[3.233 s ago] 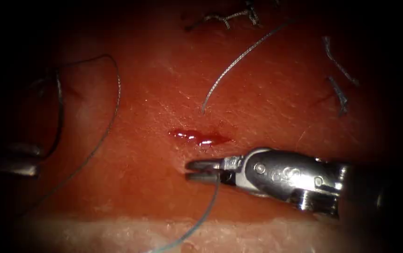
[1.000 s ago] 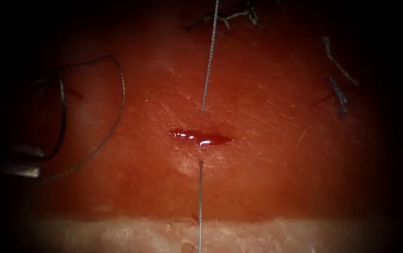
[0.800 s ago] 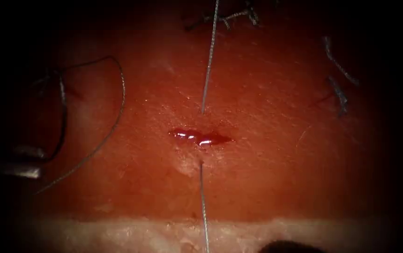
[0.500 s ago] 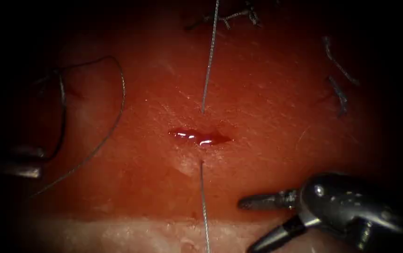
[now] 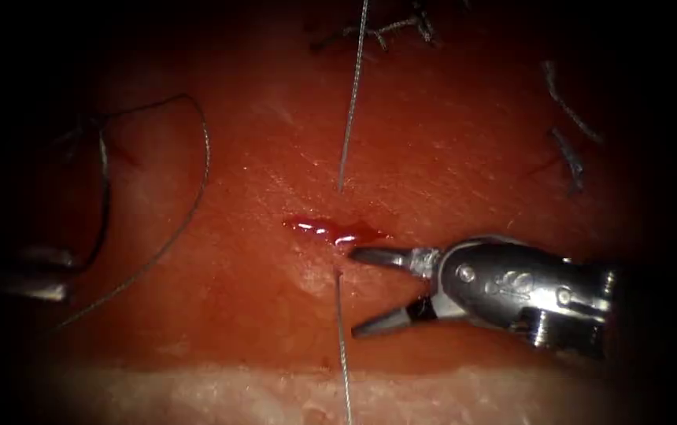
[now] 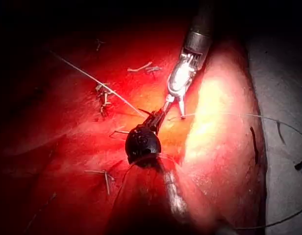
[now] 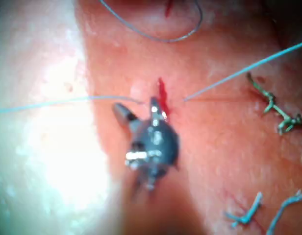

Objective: Wound Closure
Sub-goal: Use the right hand to pull the suture through the cut.

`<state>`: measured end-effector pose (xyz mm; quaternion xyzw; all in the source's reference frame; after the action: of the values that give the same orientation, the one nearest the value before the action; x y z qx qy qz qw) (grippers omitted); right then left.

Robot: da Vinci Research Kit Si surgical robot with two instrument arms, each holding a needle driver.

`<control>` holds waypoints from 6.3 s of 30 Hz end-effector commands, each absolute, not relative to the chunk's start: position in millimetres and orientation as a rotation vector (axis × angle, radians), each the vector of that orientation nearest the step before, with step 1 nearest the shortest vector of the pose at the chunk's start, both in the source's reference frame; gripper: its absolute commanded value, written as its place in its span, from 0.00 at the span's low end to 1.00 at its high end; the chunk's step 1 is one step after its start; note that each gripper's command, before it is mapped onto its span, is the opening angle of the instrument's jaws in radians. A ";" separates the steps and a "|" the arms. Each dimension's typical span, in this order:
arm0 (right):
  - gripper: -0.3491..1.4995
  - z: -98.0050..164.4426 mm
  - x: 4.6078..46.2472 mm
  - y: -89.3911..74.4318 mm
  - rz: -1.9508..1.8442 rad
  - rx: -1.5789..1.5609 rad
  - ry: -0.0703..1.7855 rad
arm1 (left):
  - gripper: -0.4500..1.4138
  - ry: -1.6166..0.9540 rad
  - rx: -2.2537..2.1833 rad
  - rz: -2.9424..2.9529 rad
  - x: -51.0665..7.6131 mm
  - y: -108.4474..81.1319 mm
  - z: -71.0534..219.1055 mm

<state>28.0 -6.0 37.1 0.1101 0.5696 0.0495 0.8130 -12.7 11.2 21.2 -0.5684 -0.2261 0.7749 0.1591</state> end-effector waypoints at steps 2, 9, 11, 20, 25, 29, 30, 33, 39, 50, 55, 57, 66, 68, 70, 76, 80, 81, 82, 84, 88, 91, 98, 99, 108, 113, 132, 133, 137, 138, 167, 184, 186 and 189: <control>0.84 38.1 29.6 -6.8 0.092 0.235 1.226 | 0.00 -0.648 -1.627 2.214 -13.1 11.4 21.8; 0.82 37.8 30.2 -6.8 0.097 0.228 1.242 | 0.00 -0.647 -1.627 2.214 -13.2 11.4 21.8; 0.67 38.0 30.1 -6.8 0.096 0.228 1.242 | 0.00 -0.648 -1.627 2.214 -13.2 11.4 21.8; 0.00 38.4 28.5 -6.2 0.088 0.240 1.245 | 0.00 -0.648 -1.627 2.214 -13.2 11.4 21.7; 0.00 38.0 28.1 -6.0 0.086 0.247 1.241 | 0.00 -0.648 -1.627 2.214 -13.2 11.4 21.7; 0.00 38.0 28.1 -5.9 0.087 0.247 1.241 | 0.00 -0.648 -1.627 2.214 -13.2 11.4 21.7; 0.00 38.0 28.0 -5.9 0.085 0.248 1.239 | 0.00 -0.648 -1.627 2.214 -13.2 11.4 21.7; 0.00 38.0 28.0 -6.0 0.081 0.249 1.233 | 0.00 -0.648 -1.627 2.214 -13.2 11.4 21.7; 0.00 37.7 28.2 -6.3 0.068 0.265 1.230 | 0.00 -0.648 -1.627 2.214 -13.2 11.3 21.6; 0.00 37.1 28.6 -6.9 0.045 0.295 1.232 | 0.00 -0.648 -1.627 2.214 -13.2 11.3 21.6; 0.00 36.7 28.6 -7.1 0.075 0.337 1.222 | 0.00 -0.651 -1.629 2.214 -13.2 11.3 21.7; 0.00 36.6 28.7 -7.3 0.093 0.355 1.219 | 0.00 -0.651 -1.629 2.214 -13.2 11.3 21.7; 0.00 36.9 28.5 -8.0 0.239 0.517 1.171 | 0.00 -0.650 -1.629 2.214 -13.3 11.3 21.7; 0.00 37.1 28.4 -8.3 0.276 0.560 1.156 | 0.00 -0.650 -1.629 2.214 -13.3 11.3 21.7; 0.00 37.4 28.2 -8.7 0.305 0.605 1.141 | 0.00 -0.650 -1.629 2.214 -13.3 11.3 21.7; 0.00 37.0 28.0 -9.4 0.384 0.722 1.124 | 0.00 -0.650 -1.629 2.214 -13.3 11.3 21.7; 0.00 36.2 27.8 -10.3 0.416 0.812 1.111 | 0.00 -0.650 -1.629 2.214 -13.3 11.3 21.7; 0.00 36.0 27.8 -10.5 0.421 0.832 1.110 | 0.00 -0.650 -1.629 2.214 -13.2 11.3 21.7; 0.00 35.5 27.8 -11.0 0.424 0.869 1.111 | 0.00 -0.650 -1.629 2.215 -13.2 11.3 21.7; 0.00 35.3 27.8 -11.2 0.419 0.879 1.109 | 0.00 -0.650 -1.629 2.215 -13.3 11.3 21.7; 0.00 34.1 27.7 -12.1 0.376 0.917 1.105 | 0.00 -0.650 -1.629 2.215 -13.2 11.3 21.7; 0.00 32.8 27.8 -13.2 0.319 0.961 1.101 | 0.00 -0.650 -1.629 2.215 -13.2 11.3 21.7; 0.00 30.4 28.6 -15.5 0.206 1.023 1.074 | 0.00 -0.650 -1.629 2.215 -13.2 11.2 21.8; 0.00 30.1 28.6 -15.7 0.190 1.030 1.070 | 0.00 -0.650 -1.629 2.215 -13.2 11.2 21.8; 0.00 29.7 29.0 -18.2 0.074 1.067 1.034 | 0.00 -0.650 -1.629 2.215 -13.2 11.2 21.8; 0.00 29.1 29.2 -18.9 0.035 1.088 1.032 | 0.00 -0.650 -1.629 2.215 -13.2 11.2 21.8; 0.97 28.6 25.9 -11.4 0.077 0.761 1.196 | 0.00 -0.651 -1.630 2.216 -13.1 11.3 21.9; 0.97 28.3 25.2 -10.0 0.090 0.702 1.196 | 0.00 -0.651 -1.630 2.216 -13.2 11.3 21.9; 0.99 27.6 23.9 -5.8 0.109 0.505 1.193 | 0.00 -0.650 -1.631 2.217 -13.2 11.3 22.0; 0.99 27.6 23.7 -5.0 0.116 0.479 1.192 | 0.00 -0.650 -1.631 2.217 -13.2 11.3 22.0; 0.83 38.4 28.1 -6.0 0.045 0.227 1.192 | 0.00 -0.651 -1.630 2.216 -13.1 11.2 21.9; 0.75 38.5 29.9 -6.2 0.058 0.216 1.204 | 0.00 -0.650 -1.630 2.216 -13.1 11.2 21.9; 0.74 38.6 29.9 -6.2 0.055 0.221 1.206 | 0.00 -0.651 -1.630 2.216 -13.1 11.2 21.9; 0.66 38.6 29.9 -6.2 0.052 0.227 1.207 | 0.00 -0.650 -1.630 2.216 -13.1 11.2 21.9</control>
<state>29.3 -6.1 38.0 0.1059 0.5654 0.0250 0.8176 -12.6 11.1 21.3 -0.5690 -0.2275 0.7744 0.1573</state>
